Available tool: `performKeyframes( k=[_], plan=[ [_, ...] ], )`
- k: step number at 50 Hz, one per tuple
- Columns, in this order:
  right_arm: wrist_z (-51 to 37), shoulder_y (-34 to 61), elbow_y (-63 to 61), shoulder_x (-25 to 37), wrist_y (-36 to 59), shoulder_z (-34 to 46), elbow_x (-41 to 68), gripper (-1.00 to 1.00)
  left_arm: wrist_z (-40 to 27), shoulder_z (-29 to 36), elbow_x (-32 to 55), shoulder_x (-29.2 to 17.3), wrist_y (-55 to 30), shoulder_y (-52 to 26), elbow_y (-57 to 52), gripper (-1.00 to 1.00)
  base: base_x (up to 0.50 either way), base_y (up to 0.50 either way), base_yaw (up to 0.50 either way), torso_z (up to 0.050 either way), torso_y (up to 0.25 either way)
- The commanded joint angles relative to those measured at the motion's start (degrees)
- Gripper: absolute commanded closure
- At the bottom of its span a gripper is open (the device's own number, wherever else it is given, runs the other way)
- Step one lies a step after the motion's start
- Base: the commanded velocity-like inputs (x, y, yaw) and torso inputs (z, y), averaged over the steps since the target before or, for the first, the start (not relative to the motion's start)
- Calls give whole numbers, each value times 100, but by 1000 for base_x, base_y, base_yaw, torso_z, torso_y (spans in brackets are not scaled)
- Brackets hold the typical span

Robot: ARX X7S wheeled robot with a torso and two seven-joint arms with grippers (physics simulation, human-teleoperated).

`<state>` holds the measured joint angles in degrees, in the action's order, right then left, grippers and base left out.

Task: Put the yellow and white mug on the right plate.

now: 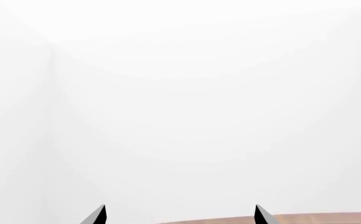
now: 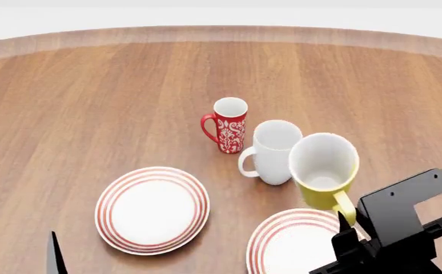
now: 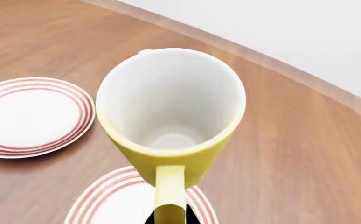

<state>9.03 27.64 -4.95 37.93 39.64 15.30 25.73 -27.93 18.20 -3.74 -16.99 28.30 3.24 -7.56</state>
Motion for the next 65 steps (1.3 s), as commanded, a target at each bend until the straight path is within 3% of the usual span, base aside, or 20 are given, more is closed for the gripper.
performKeyframes(
  k=[1, 11, 32, 41, 65],
  plan=[
    [429, 70, 98, 293, 131, 192, -5, 100, -20, 24, -14, -23, -18, 8, -25, -100, 0, 0, 0, 0, 0],
    [922, 211, 145, 316, 726, 124, 628, 100, -33, 48, -20, -36, -47, 9, -51, -100, 0, 0, 0, 0, 1],
    [1191, 862, 1522, -32, 247, 681, 7, 100, -68, 94, -22, -62, -22, -12, -6, -100, 0, 0, 0, 0, 0],
    [1278, 1073, 1698, -139, 705, 652, 234, 100, -85, 92, 7, -79, -48, -24, -8, -100, 0, 0, 0, 0, 1],
    [1379, 1469, 2336, -356, 695, 936, 26, 100, -126, 135, 8, -104, -39, -54, 39, -100, 0, 0, 0, 0, 0]
  ],
)
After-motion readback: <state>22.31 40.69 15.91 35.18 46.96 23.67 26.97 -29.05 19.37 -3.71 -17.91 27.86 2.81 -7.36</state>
